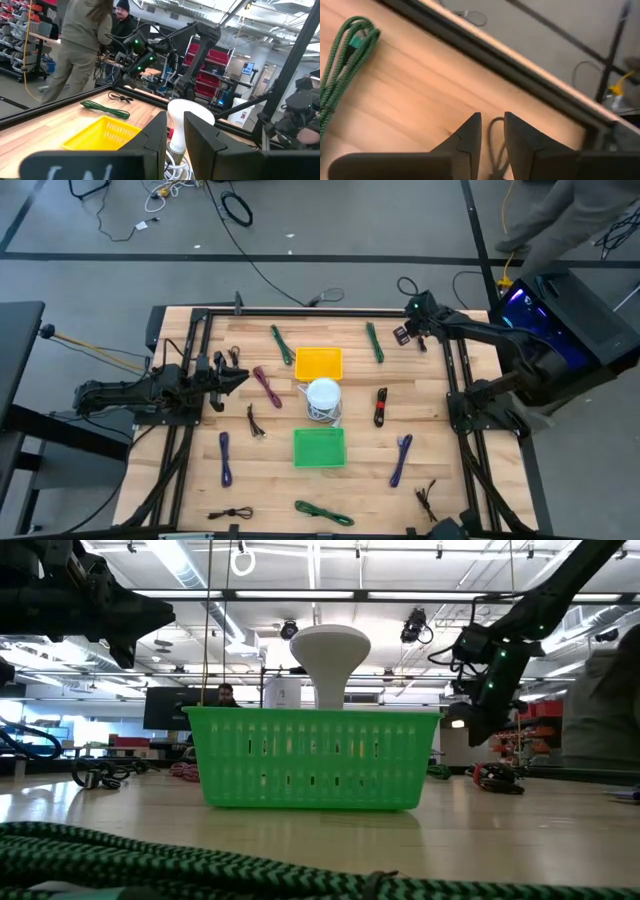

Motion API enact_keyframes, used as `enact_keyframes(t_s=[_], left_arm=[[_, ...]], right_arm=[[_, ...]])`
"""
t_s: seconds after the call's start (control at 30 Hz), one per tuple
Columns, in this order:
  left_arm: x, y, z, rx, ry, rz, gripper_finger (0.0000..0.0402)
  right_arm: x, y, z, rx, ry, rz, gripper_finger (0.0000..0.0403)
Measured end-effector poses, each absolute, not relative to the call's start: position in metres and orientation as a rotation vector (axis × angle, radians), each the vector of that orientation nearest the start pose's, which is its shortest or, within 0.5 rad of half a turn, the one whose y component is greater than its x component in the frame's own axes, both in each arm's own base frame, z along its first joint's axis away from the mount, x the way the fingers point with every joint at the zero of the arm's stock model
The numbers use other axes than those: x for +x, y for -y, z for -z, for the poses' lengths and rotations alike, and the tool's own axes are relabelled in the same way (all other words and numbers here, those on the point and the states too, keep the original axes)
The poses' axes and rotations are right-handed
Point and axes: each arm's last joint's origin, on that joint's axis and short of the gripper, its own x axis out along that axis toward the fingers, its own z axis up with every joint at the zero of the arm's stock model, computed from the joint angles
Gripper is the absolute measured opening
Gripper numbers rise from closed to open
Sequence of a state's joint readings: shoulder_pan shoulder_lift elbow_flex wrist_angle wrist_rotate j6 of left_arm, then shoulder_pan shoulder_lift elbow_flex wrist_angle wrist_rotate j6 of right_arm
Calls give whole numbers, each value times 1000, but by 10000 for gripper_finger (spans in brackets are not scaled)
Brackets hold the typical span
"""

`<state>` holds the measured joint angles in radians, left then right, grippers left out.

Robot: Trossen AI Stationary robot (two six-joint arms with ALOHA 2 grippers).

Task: Pick & Place USB Port
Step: Put the black USB cable into the yellow bin

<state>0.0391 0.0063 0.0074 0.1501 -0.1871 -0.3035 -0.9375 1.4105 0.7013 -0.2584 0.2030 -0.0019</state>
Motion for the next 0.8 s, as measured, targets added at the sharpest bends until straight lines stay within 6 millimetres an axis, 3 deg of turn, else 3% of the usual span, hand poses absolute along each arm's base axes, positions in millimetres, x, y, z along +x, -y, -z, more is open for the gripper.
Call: enact_keyframes(t_s=[0.27, 0.53, 0.67, 0.8], left_arm=[[96, -9, -180, -313, 184, -201, 69], [96, -9, -180, -313, 180, -201, 69], [96, -9, -179, -317, 177, -202, 69], [96, -9, -179, -312, 173, -202, 69]], right_arm=[[155, 203, -165, 408, -983, 991, 94], [161, 192, -164, 349, -1057, 1048, 172], [152, 182, -157, 358, -1190, 1161, 191], [145, 174, -145, 384, -1239, 1151, 194]])
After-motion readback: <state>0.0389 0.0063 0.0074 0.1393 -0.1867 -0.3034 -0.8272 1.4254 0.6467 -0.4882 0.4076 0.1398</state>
